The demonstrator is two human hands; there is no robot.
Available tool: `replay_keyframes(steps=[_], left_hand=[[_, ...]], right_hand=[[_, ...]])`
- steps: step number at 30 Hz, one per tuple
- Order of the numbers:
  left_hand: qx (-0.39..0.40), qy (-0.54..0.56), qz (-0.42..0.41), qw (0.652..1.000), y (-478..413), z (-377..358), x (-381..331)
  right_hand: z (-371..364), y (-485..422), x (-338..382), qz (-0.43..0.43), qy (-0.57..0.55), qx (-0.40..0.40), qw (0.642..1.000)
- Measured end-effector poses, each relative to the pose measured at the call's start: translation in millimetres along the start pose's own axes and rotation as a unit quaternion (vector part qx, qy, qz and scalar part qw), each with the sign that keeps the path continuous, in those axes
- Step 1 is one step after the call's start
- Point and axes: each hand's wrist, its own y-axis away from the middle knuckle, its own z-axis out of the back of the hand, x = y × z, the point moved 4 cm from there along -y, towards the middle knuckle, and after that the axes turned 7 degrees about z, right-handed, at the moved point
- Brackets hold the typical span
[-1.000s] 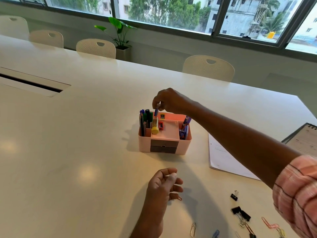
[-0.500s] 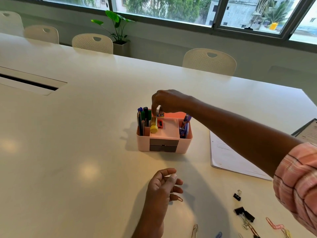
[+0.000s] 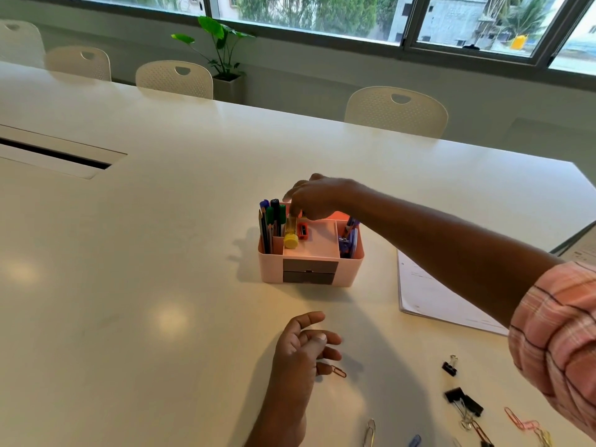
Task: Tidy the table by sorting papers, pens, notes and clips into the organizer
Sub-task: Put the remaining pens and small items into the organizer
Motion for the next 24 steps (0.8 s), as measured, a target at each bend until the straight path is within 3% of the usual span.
replay_keyframes(steps=[5,17,24], left_hand=[[-0.001,0.0,0.002,1.0,0.7,1.0,0.1],[-0.007,0.005,-0.029,1.0,5.9,-4.3,-12.5],[0.008,0.005,-0.048,0.999,16.7,-12.6,-17.3]], right_hand=[[3.4,4.8,-3.2,-0.011,-0.041,0.006,0.999],[27.6,56.9,-4.0,-0.039,-0.166,-0.131,0.977],[16.4,112.5,-1.0,-0.098,-0.233,-0.18,0.951]])
